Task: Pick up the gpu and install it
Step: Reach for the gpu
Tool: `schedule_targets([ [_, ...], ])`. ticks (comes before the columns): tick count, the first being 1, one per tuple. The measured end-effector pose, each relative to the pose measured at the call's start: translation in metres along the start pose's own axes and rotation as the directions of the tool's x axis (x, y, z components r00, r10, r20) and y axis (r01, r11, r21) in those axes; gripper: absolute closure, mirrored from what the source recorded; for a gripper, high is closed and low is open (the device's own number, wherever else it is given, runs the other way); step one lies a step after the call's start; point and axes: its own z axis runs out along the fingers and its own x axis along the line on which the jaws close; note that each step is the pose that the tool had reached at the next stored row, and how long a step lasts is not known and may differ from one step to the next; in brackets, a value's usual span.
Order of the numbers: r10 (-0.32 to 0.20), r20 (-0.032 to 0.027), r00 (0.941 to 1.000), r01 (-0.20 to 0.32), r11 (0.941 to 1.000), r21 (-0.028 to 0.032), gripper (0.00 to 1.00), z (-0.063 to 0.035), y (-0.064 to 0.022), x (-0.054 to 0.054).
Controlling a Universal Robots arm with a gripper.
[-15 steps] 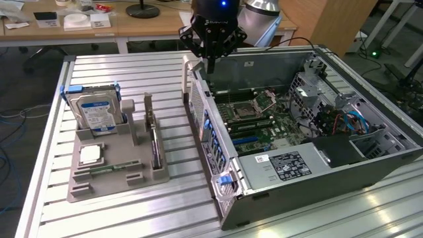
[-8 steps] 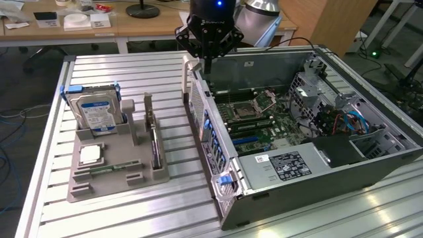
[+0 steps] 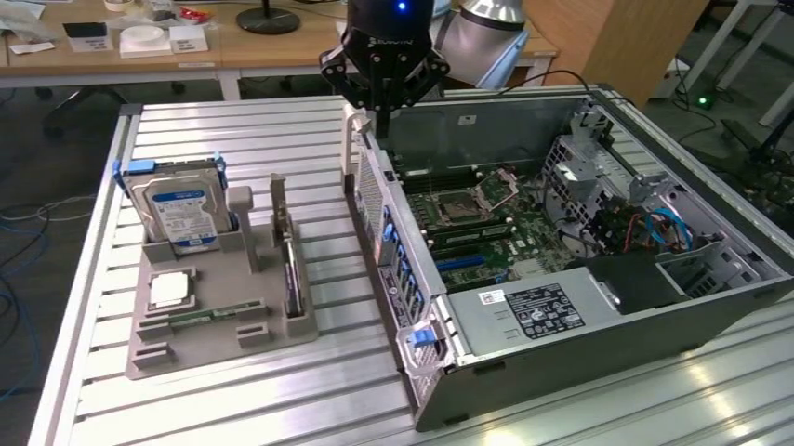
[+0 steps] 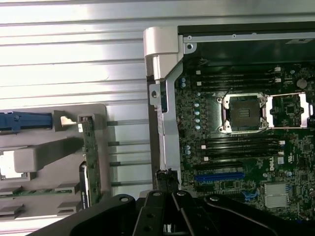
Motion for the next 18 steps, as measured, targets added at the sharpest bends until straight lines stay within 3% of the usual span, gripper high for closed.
schedule_targets([
  [18,0.000,0.0000,1.0000,0.000,1.0000,0.0000,0.89,0.0002,-0.0013,0.017],
])
